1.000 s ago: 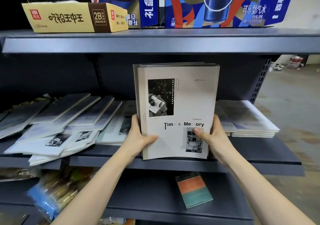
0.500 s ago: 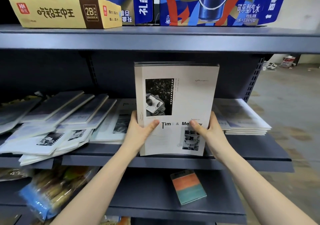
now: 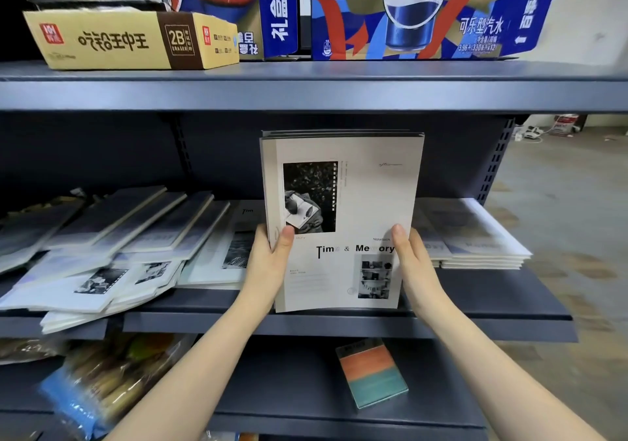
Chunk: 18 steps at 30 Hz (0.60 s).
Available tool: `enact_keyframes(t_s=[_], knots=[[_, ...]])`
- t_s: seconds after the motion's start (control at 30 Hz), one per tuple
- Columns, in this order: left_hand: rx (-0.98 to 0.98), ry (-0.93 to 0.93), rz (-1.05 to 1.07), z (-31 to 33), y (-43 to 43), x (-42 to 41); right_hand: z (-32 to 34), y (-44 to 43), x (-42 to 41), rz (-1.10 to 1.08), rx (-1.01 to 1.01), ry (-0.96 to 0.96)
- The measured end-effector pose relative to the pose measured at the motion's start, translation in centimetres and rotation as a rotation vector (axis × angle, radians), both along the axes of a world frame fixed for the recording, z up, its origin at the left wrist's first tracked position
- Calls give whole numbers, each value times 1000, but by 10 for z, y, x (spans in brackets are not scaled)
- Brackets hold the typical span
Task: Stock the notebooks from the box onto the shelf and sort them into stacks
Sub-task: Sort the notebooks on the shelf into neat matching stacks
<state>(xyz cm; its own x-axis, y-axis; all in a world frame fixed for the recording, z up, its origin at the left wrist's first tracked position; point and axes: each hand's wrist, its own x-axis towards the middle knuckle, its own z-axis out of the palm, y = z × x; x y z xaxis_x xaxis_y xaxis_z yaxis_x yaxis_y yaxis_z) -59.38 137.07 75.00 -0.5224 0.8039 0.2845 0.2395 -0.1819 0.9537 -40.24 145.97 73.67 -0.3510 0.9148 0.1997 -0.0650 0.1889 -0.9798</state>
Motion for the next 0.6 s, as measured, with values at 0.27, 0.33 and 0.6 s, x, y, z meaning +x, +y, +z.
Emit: enact_keyframes(t_s=[0.27,0.33,0.6], knots=[[-7,-59,-31,-6,0,1,-3,-3,-3,-4,75,-72],[-6,-52,-33,-7,1,1,-3,-3,-3,-7,76,-85],[-14,-64,-66,-11,0,-5,-6,1,-3,5,61,-107]])
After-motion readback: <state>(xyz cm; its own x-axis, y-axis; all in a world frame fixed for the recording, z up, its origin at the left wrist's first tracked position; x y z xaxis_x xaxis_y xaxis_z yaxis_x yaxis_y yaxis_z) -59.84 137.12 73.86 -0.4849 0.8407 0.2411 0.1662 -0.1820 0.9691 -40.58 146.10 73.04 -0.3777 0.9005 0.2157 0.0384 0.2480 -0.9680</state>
